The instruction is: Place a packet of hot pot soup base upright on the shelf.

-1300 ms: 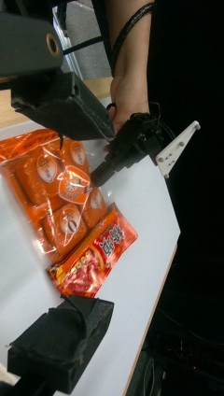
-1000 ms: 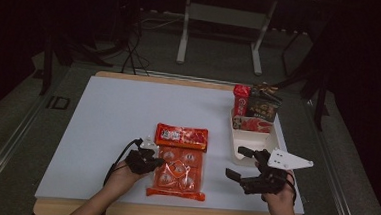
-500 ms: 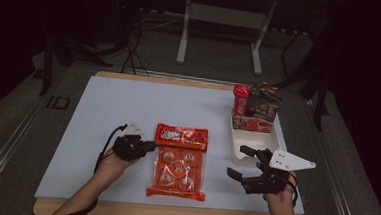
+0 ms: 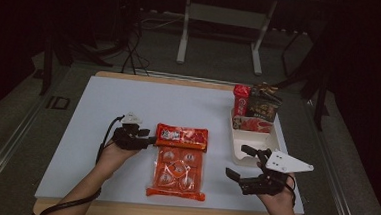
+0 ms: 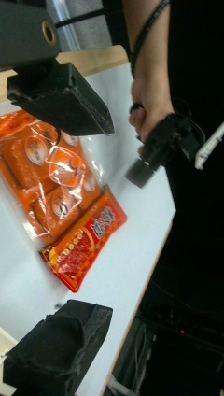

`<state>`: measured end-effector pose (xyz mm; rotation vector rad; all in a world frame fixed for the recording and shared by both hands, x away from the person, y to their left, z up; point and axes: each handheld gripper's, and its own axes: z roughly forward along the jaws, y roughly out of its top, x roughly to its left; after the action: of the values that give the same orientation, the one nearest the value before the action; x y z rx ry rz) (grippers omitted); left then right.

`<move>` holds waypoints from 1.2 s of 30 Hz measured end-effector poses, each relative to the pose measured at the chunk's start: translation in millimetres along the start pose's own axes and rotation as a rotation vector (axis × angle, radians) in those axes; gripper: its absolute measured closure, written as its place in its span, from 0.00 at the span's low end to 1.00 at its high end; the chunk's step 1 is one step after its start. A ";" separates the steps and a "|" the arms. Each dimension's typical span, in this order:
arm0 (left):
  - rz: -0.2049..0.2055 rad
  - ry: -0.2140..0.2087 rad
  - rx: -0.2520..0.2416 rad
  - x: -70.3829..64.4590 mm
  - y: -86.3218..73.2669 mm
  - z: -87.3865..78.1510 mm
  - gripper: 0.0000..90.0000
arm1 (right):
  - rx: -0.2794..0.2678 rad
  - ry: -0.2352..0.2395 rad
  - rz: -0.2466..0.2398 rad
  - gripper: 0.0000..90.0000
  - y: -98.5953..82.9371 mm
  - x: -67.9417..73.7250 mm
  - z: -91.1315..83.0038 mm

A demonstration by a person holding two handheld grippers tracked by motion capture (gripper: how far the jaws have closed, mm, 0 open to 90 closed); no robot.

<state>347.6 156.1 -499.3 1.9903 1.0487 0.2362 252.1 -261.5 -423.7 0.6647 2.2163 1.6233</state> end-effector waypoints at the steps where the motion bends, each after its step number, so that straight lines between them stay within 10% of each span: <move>1: -0.004 0.008 0.001 1.2 0.5 1.5 0.59 | 0.004 -0.006 -0.005 0.12 -0.3 1.1 1.0; 22: -0.076 -0.027 0.102 26.5 -0.7 52.2 0.55 | 0.048 0.016 -0.024 0.12 -4.1 5.8 7.4; 36: -0.084 -0.107 0.126 18.8 4.1 67.0 0.77 | 0.054 0.020 -0.020 0.14 -5.1 4.9 8.3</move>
<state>395.9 128.9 -541.6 2.0416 1.0984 0.0187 251.3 -253.4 -431.0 0.6415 2.2805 1.5722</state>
